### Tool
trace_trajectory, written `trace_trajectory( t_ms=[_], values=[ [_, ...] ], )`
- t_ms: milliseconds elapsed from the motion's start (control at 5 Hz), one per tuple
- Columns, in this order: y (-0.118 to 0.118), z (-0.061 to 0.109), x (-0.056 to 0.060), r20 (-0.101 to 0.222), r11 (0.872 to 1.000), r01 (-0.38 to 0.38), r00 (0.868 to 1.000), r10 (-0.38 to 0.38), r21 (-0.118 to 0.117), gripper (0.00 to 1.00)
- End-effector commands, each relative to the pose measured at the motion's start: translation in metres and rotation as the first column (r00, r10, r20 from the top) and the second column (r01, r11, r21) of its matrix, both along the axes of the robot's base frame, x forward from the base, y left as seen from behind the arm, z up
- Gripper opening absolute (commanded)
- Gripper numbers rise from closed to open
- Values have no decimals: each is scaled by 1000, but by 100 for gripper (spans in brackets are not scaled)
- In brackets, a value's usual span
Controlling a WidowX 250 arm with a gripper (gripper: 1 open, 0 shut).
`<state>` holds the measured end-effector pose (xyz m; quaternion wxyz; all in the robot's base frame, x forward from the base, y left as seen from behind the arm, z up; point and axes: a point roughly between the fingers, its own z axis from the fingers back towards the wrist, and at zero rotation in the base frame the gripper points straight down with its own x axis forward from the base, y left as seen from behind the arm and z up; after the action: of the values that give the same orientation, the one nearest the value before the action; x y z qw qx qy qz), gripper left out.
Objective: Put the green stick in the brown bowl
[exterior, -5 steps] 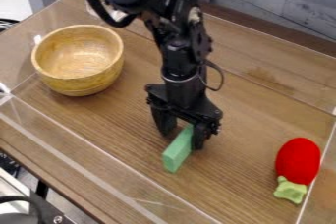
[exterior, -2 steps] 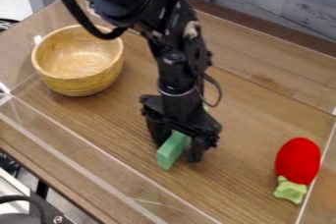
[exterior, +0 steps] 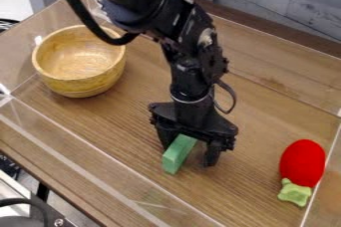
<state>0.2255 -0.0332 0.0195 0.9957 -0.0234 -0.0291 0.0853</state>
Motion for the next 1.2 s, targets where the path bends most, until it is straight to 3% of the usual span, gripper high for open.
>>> trace_trajectory(
  t_ms=[0, 200, 600, 1000],
  values=[
    [-4, 11, 5, 42, 1000, -10, 999, 10, -5, 0],
    [0, 10, 1, 41, 1000, 29, 999, -28, -5, 0],
    [19, 43, -2, 92, 996, 93, 992, -92, -15, 0],
    [59, 97, 17, 146, 999, -36, 989, 37, -6, 0]
  ],
)
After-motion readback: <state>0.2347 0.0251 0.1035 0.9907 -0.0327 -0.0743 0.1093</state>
